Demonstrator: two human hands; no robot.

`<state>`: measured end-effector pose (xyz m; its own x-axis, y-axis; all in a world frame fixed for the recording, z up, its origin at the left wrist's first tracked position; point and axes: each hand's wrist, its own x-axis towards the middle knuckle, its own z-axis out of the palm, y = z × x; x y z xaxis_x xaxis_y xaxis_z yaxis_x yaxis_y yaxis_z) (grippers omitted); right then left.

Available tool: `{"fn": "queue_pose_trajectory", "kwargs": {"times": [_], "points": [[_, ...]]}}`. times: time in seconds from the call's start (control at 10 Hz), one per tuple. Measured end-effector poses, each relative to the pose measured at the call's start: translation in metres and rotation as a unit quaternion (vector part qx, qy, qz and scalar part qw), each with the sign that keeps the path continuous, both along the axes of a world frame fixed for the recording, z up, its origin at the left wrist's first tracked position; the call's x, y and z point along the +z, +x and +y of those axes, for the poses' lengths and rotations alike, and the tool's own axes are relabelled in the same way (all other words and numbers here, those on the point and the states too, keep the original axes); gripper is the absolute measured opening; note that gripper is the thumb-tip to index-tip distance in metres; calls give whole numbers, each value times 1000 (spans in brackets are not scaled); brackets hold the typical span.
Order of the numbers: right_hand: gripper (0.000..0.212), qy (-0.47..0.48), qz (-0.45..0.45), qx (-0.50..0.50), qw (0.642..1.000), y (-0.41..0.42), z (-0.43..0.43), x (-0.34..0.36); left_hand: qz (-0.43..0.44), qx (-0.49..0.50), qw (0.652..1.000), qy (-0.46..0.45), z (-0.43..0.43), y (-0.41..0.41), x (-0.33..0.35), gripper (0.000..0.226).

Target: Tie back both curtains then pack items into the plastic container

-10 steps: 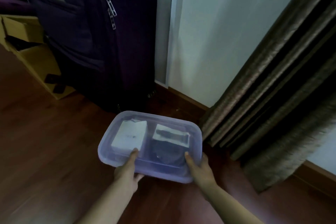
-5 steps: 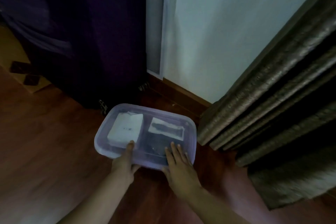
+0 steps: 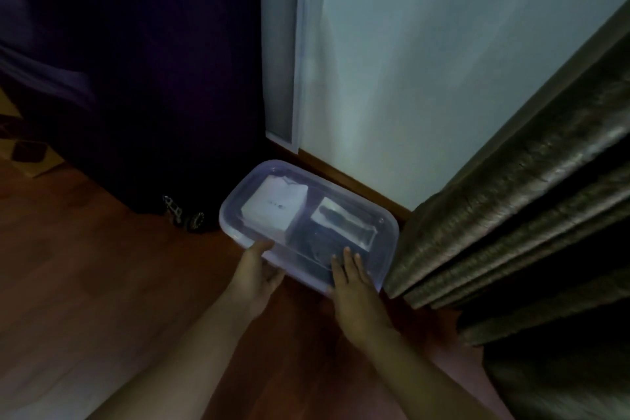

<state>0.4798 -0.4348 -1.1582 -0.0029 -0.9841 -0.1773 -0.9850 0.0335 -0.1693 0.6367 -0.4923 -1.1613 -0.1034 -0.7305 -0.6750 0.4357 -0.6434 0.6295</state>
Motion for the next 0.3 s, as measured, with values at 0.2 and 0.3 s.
{"fn": "queue_pose_trajectory", "kwargs": {"times": [0.2, 0.3], "points": [[77, -5, -7, -1, 1000, 4, -13, 6, -56, -51, 997, 29, -18, -1, 1, 21], [62, 53, -70, -19, 996, 2, -9, 20, -108, -28, 994, 15, -23, 1, -7, 42]]}}
